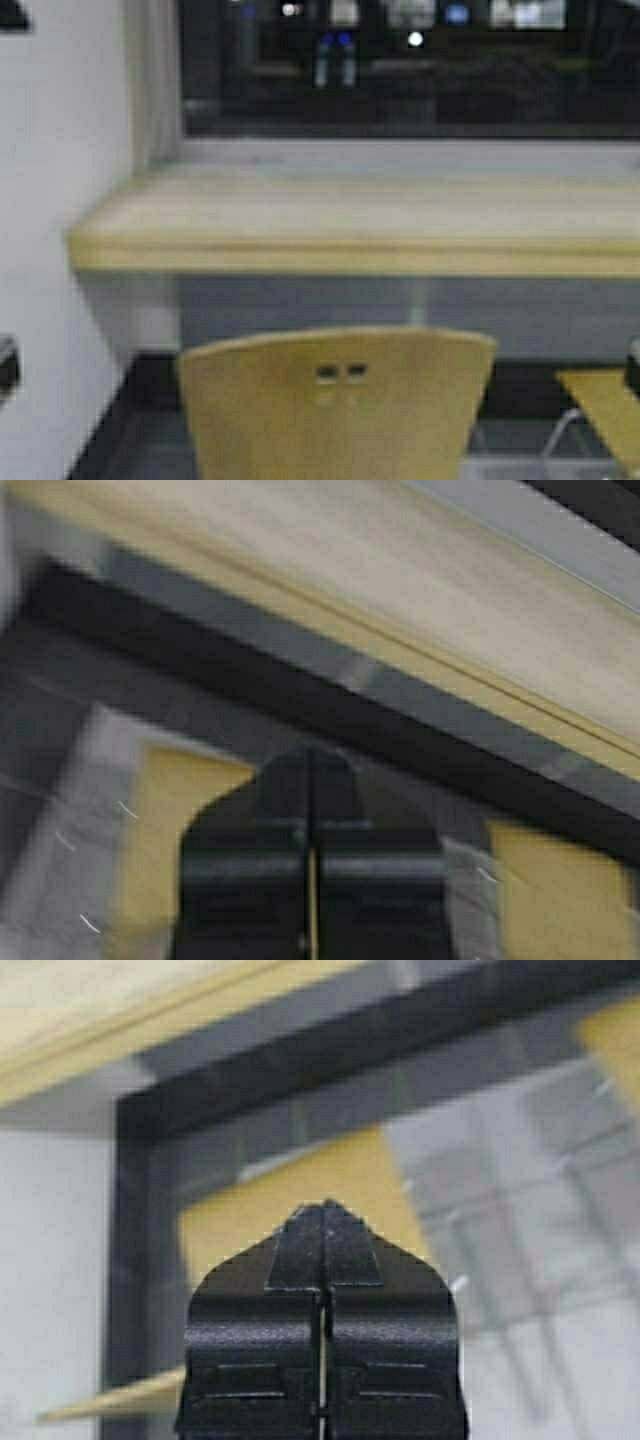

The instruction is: Push the chairs under the table

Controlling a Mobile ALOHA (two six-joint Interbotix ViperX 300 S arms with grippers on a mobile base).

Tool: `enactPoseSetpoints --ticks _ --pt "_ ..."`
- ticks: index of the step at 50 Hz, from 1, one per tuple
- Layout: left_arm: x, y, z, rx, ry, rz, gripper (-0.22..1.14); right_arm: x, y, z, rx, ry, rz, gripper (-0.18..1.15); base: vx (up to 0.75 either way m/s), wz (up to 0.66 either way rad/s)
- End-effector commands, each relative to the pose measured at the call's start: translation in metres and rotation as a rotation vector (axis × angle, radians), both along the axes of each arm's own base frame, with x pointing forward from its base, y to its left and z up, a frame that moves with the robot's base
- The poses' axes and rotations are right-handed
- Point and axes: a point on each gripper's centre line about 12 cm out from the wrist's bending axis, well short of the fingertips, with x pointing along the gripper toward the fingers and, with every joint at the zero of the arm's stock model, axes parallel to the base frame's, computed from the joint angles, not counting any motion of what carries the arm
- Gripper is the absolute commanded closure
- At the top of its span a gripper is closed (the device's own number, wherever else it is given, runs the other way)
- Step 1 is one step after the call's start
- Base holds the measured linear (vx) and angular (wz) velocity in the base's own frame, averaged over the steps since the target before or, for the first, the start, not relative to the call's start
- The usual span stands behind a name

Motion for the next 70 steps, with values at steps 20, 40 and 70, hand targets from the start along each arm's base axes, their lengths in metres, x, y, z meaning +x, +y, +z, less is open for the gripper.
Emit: enactPoseSetpoints --ticks 20,40,70 --pt "0.057 -0.069 -0.108 -0.241 0.51 0.047 0.82 0.085 0.046 -0.073 0.129 0.292 -0.003 0.91 0.04 0.02" --pt "0.07 -0.104 -0.17 -0.315 0.709 0.149 -0.07 0.1 0.06 -0.137 0.313 0.527 -0.193 0.08 0.0 0.0" --pt "0.101 -0.138 -0.212 -0.566 0.801 0.407 -0.09 0.111 0.08 -0.19 0.567 0.689 -0.464 -0.04 0.0 0.0"
